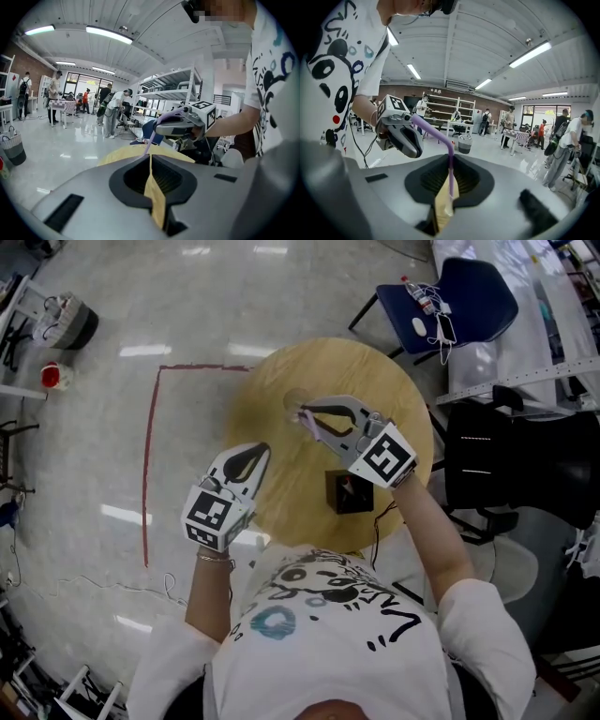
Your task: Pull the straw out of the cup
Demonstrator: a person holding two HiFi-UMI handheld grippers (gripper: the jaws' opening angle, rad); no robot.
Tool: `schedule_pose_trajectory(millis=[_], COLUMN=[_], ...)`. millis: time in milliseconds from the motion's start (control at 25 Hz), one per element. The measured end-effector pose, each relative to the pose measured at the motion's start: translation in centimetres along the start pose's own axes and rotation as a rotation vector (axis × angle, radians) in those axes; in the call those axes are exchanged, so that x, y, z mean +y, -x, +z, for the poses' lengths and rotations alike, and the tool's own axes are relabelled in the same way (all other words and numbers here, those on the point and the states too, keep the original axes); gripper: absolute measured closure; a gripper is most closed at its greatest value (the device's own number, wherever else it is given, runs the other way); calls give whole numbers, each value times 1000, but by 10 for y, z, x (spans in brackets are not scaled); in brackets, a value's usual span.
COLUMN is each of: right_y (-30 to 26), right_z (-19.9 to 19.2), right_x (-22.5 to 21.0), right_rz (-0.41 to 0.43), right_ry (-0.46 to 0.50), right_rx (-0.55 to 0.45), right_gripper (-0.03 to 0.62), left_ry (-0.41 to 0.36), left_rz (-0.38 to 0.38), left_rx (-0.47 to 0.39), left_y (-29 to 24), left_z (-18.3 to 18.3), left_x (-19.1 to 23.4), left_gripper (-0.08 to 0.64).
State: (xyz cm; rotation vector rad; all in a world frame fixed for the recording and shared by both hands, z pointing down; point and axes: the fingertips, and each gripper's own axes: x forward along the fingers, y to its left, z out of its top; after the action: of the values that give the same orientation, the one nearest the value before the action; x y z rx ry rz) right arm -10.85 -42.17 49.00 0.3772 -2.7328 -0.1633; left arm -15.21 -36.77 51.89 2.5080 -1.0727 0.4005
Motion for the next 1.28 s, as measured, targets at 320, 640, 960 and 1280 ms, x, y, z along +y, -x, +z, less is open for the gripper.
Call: schedule_pose_trajectory(millis=[320,640,960,1280], right_y=[56,140,204,264], right_z=[46,87,97,73], right_x=[0,10,35,44], right_rz=[-102,-217,-257,-312], right_ry=[-42,-78,-70,-123], right_rx=[-120,-216,-241,-243], right_gripper=[548,548,548,548], left_ry=[-59,-100,-139,-173], left_rz=[9,28,1,-16], left_rx=[-65,-126,-152,-183], left_y=[12,31,39,31], left_z=[38,63,74,92], left_x=[-28,-78,-127,-170], left_gripper=[535,535,535,535])
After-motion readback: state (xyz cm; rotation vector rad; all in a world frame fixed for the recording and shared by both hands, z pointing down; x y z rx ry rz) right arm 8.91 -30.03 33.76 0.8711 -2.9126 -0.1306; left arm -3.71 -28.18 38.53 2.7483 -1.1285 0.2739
